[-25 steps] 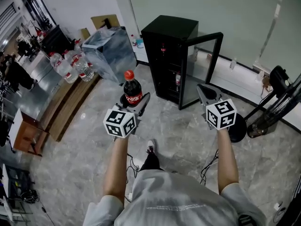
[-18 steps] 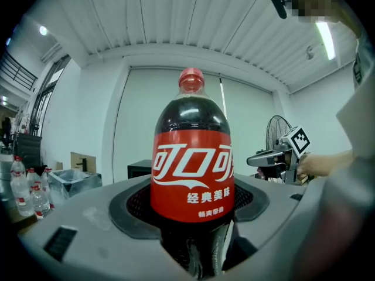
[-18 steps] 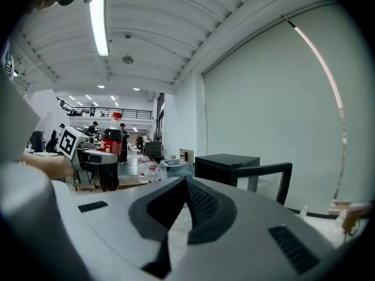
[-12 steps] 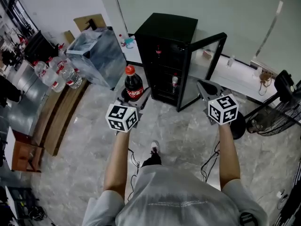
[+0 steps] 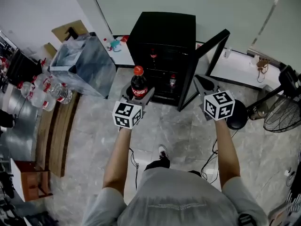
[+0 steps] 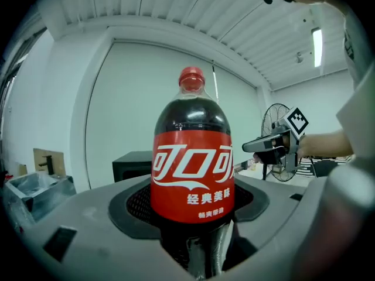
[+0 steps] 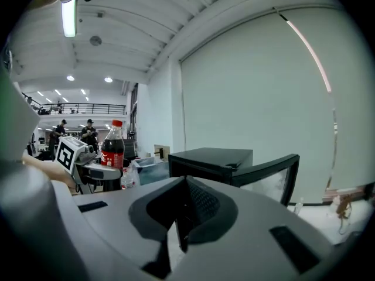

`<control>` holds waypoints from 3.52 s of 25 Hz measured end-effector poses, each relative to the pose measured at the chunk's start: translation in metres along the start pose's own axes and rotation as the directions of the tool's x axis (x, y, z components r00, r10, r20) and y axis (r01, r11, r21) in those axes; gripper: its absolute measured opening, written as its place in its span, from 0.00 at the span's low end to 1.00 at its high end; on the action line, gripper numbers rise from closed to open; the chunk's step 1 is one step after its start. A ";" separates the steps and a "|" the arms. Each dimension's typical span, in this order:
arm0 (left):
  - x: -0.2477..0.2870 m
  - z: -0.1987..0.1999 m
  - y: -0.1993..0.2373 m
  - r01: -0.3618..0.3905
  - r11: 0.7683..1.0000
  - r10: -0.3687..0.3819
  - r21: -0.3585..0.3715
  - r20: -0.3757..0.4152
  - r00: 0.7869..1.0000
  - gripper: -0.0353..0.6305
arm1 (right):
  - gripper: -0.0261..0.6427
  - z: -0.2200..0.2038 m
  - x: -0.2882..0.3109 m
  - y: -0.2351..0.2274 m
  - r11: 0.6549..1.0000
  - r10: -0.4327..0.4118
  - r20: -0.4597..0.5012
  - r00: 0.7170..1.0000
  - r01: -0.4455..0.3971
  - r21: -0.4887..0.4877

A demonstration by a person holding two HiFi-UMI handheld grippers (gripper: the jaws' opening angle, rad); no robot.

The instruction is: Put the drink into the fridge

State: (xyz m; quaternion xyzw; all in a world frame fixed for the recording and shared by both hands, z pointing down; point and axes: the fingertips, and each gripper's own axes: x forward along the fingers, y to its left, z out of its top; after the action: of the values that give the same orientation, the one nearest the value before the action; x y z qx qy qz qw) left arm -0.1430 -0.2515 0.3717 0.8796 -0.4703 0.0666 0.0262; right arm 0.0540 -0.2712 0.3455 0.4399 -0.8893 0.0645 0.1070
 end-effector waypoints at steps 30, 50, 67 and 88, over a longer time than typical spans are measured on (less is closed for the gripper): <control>0.307 -0.197 0.069 0.068 0.996 -0.066 -0.059 0.043 0.997 0.51 | 0.04 -0.178 0.088 -0.169 0.956 -0.293 -0.117 0.949 0.290 -0.045; 0.424 -0.213 0.116 -0.062 0.998 0.066 -0.033 0.148 0.987 0.51 | 0.04 -0.228 0.101 -0.194 0.951 -0.308 -0.094 0.947 0.308 -0.011; 0.412 -0.220 0.119 -0.045 0.995 0.054 -0.093 0.099 0.994 0.54 | 0.04 -0.229 0.089 -0.176 0.952 -0.298 -0.142 0.944 0.305 0.034; 0.230 -0.213 0.074 0.060 0.993 -0.072 -0.101 -0.112 0.991 0.57 | 0.04 -0.109 0.047 -0.123 0.952 -0.301 -0.118 0.946 0.291 -0.092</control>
State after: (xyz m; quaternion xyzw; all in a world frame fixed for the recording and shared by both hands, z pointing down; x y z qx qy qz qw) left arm -0.0975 -0.4588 0.6138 0.8871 -0.4413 0.0935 0.0984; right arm 0.1389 -0.3587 0.4657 0.5591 -0.8060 0.0437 0.1896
